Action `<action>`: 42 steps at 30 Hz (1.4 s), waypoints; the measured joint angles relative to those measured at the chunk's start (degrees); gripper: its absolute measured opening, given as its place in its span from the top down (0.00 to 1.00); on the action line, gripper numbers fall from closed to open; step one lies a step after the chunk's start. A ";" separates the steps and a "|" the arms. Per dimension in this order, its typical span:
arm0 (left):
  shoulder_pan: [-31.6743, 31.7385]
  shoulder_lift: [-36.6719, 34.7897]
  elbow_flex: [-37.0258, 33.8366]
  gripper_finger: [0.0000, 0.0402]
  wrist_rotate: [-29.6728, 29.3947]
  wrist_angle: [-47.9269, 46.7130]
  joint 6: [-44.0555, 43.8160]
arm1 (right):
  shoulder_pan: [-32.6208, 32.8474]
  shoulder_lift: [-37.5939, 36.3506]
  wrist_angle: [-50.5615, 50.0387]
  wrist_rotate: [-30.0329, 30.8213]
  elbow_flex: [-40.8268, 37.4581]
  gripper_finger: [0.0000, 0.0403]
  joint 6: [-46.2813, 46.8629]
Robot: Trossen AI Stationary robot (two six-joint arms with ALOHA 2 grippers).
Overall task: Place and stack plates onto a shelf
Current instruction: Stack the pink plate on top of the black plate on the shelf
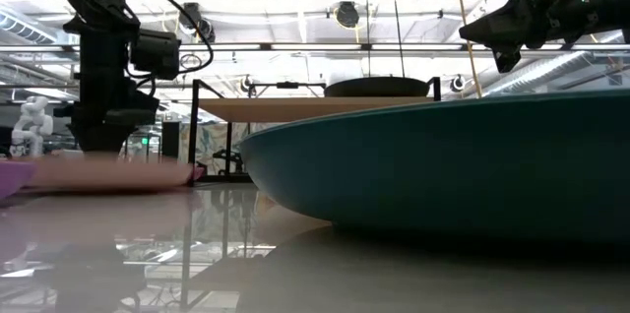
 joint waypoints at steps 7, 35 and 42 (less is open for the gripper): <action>-0.01 0.00 -0.04 0.61 0.00 0.37 0.08 | 0.00 -0.02 0.00 0.19 0.00 0.95 -0.09; -6.84 3.11 -0.04 0.61 -6.50 4.02 4.82 | 0.00 0.02 0.02 0.27 0.00 0.95 -0.16; -6.53 9.93 0.15 0.62 -5.80 4.55 5.45 | 0.00 0.02 0.02 0.27 0.00 0.95 -0.15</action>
